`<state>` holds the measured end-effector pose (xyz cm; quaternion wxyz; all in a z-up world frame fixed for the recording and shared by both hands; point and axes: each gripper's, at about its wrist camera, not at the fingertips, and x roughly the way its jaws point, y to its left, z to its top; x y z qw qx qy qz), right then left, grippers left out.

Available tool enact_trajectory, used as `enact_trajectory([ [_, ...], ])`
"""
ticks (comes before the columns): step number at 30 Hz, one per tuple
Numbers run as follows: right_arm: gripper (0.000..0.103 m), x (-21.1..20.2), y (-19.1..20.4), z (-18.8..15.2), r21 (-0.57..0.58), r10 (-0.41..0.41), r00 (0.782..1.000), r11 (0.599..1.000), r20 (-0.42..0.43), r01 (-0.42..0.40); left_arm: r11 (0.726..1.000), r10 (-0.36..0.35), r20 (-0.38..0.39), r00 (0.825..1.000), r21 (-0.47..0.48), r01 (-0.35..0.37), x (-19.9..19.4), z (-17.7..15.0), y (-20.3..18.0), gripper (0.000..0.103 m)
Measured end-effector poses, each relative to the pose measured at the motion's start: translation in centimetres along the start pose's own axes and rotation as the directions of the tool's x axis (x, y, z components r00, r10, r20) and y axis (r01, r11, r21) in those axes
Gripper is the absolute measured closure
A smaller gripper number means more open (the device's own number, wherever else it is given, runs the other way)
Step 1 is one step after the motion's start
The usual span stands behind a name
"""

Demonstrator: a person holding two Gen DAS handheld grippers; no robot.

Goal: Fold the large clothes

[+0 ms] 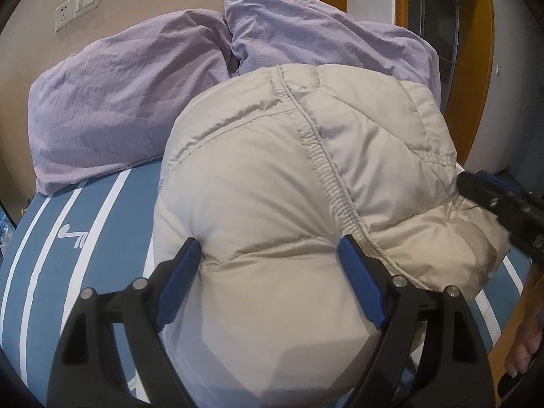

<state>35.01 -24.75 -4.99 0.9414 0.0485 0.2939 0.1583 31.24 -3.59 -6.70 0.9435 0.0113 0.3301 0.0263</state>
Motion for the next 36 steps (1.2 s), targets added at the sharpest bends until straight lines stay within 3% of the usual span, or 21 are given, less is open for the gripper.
enact_trajectory([
  [3,0.062,1.8,-0.2,-1.2,-0.010,-0.036,0.998,0.999,-0.059,0.035,1.000,-0.003,0.012,1.000,0.007,0.002,-0.1,-0.1,0.0,0.020],
  [9,0.062,3.8,-1.9,-3.7,0.039,-0.013,0.993,0.999,-0.114,0.017,0.999,-0.010,0.040,0.999,0.045,0.008,-0.9,-0.1,-1.1,0.017],
  [16,0.062,4.6,-2.9,-4.5,0.087,0.024,0.990,0.996,-0.136,-0.012,0.999,-0.043,0.056,0.997,-0.012,0.044,-1.8,2.0,0.3,0.017],
  [21,0.061,4.9,-3.0,-4.5,0.094,0.026,0.989,0.995,-0.143,-0.012,0.999,0.003,0.089,0.996,-0.045,0.001,-1.8,4.3,2.0,0.017],
  [27,0.061,5.0,-3.2,-4.5,0.101,0.033,0.989,0.995,-0.146,-0.019,0.994,0.107,0.086,0.991,-0.043,-0.103,0.1,6.6,3.8,0.017],
  [36,0.058,5.0,-3.2,-4.4,0.118,0.032,0.990,0.993,-0.139,-0.016,0.981,0.193,0.083,0.978,-0.005,-0.193,3.3,5.1,3.1,0.015],
])
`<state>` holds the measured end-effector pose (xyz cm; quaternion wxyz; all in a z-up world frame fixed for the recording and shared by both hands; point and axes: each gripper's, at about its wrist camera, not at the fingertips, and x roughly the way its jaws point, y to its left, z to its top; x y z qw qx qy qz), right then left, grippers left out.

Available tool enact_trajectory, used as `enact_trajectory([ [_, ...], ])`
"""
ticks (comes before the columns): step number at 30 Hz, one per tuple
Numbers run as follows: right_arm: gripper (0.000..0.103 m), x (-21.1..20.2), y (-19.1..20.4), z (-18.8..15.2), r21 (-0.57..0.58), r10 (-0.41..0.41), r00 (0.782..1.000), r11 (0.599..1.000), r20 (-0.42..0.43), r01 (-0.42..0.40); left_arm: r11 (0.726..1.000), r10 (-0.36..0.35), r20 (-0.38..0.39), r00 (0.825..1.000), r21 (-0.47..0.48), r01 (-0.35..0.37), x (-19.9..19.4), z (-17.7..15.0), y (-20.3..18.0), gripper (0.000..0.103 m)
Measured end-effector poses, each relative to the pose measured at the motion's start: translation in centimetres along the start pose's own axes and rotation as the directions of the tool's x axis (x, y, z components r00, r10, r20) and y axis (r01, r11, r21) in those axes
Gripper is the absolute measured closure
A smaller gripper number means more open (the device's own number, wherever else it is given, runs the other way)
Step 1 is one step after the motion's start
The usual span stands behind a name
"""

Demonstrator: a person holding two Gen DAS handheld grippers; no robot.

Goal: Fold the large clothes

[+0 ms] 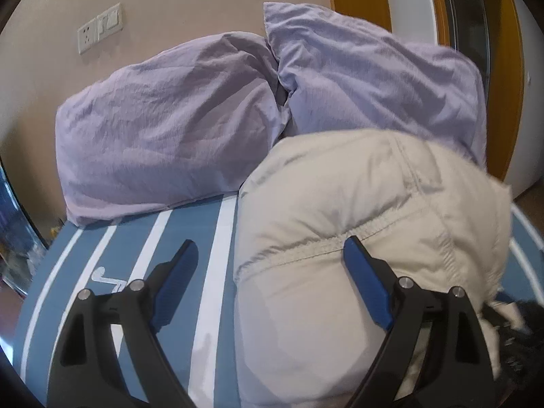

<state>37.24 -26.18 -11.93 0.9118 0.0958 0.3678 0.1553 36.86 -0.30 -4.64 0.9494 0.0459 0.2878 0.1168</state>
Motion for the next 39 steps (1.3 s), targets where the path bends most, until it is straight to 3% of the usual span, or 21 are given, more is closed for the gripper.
enact_trajectory([
  [3,0.052,-0.3,-0.1,0.0,0.003,-0.010,1.000,1.000,0.015,0.010,1.000,0.003,-0.012,1.000,-0.011,-0.003,0.9,-0.4,-0.2,0.015],
  [10,0.049,-2.0,-0.9,1.1,0.026,-0.031,0.998,0.999,0.053,0.030,0.999,-0.042,-0.045,0.998,-0.025,0.041,2.5,-1.0,-1.0,0.015],
  [16,0.049,-3.3,-0.3,4.2,0.020,-0.015,0.993,1.000,0.116,0.012,0.999,-0.045,-0.027,0.999,0.016,0.046,2.8,-1.4,-3.0,0.015],
  [19,0.049,-3.0,0.7,5.5,-0.002,-0.017,0.991,1.000,0.134,0.017,0.998,-0.066,-0.027,0.997,-0.009,0.066,3.2,-1.6,-2.5,0.015],
  [27,0.049,-0.7,3.2,9.4,-0.067,-0.087,0.977,0.993,0.194,0.102,0.996,-0.076,-0.018,0.997,-0.041,0.076,3.7,-2.0,-1.5,0.013],
  [31,0.049,1.2,3.5,10.2,-0.085,-0.132,0.975,0.985,0.176,0.149,0.994,-0.090,-0.022,0.996,-0.063,0.089,4.0,-2.0,-1.1,0.012],
  [39,0.049,4.4,1.9,9.4,-0.039,-0.134,0.985,0.990,0.105,0.139,0.988,-0.127,-0.022,0.992,-0.089,0.124,4.1,-2.0,-0.7,0.012],
])
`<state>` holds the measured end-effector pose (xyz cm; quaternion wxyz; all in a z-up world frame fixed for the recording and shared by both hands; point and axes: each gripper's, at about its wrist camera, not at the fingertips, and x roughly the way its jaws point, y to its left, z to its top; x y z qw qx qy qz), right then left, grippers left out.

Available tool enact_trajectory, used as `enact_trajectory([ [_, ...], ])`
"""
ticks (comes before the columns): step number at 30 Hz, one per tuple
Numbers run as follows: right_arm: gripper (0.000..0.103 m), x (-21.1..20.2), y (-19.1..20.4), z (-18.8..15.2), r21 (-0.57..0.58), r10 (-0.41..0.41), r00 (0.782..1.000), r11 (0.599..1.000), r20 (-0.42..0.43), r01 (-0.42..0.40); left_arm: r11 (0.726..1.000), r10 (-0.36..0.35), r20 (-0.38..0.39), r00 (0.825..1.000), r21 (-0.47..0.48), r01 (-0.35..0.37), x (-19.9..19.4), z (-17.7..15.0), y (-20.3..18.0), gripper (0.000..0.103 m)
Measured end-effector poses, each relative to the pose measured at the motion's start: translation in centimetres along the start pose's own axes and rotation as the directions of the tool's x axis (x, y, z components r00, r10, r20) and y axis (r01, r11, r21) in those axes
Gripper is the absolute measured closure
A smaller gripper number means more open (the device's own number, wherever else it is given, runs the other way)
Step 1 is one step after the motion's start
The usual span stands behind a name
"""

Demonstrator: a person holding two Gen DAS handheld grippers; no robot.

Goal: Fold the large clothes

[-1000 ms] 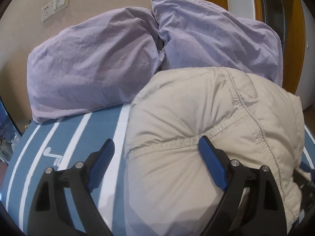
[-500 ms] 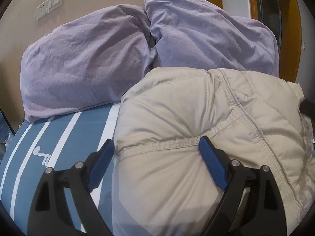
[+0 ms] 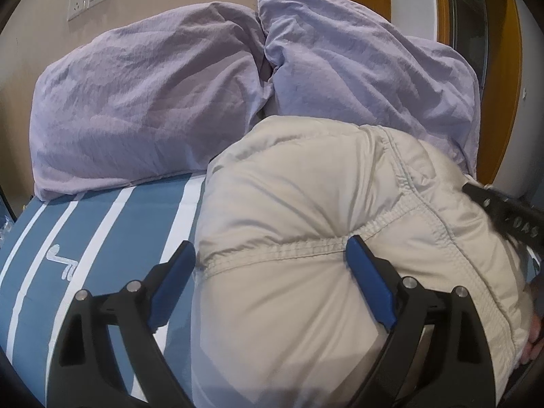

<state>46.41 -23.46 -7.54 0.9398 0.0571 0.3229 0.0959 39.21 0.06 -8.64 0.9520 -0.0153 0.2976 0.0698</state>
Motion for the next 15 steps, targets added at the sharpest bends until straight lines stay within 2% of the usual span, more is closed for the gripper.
enact_trajectory([
  [15,0.048,2.7,-0.5,-1.9,0.026,-0.019,0.999,0.999,-0.043,0.020,1.000,-0.016,0.012,1.000,-0.002,0.016,0.0,-0.3,-0.3,0.012],
])
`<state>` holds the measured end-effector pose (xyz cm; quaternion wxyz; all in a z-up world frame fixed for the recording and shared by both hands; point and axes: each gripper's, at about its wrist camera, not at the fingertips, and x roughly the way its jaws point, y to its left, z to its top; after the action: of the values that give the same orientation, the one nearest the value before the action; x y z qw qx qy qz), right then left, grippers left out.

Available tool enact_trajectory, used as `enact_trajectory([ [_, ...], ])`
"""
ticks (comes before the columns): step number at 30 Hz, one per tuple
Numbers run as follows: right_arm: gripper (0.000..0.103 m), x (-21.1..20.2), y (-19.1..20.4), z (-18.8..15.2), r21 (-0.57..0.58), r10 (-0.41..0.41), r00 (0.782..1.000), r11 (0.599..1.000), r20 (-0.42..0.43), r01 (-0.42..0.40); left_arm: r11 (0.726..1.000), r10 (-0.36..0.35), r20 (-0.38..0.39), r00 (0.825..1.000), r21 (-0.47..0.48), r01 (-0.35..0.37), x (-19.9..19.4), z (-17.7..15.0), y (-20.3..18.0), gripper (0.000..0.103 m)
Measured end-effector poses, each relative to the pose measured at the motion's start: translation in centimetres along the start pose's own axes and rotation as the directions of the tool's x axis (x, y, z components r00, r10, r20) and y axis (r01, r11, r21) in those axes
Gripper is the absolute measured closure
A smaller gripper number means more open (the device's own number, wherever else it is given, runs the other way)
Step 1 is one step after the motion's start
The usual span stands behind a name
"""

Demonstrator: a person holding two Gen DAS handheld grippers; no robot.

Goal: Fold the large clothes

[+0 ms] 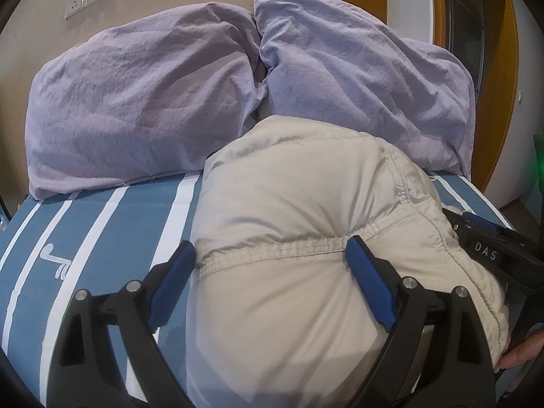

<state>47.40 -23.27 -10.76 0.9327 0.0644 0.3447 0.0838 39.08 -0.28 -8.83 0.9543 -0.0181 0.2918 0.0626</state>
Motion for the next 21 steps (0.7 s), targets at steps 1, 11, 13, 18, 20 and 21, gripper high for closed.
enact_trajectory([
  [1,0.048,0.1,0.1,0.0,-0.003,-0.003,1.000,1.000,-0.001,0.003,1.000,0.001,0.002,1.000,0.001,-0.001,0.0,0.0,0.0,0.012],
  [11,0.048,0.8,0.4,-0.4,-0.028,-0.019,0.999,0.999,-0.027,0.018,1.000,0.000,0.002,1.000,0.000,0.000,0.0,0.0,-0.1,0.012],
  [13,0.048,1.0,0.5,-0.4,-0.037,-0.024,0.999,0.999,-0.039,0.022,1.000,0.001,0.001,1.000,0.001,-0.001,0.0,0.0,-0.1,0.012],
  [18,0.048,1.5,0.6,-0.4,-0.043,-0.028,0.997,0.999,-0.066,0.025,1.000,0.003,-0.028,1.000,-0.004,-0.003,-0.4,0.8,-0.1,0.011],
  [20,0.048,1.8,0.3,-0.4,-0.031,-0.018,0.997,0.999,-0.078,0.016,1.000,0.005,-0.042,0.999,0.001,-0.005,-0.7,1.8,-0.3,0.011],
  [21,0.048,1.9,0.2,-0.3,-0.023,-0.013,0.996,1.000,-0.085,0.011,1.000,0.011,-0.042,0.999,0.004,-0.011,-0.8,2.0,-0.3,0.011],
])
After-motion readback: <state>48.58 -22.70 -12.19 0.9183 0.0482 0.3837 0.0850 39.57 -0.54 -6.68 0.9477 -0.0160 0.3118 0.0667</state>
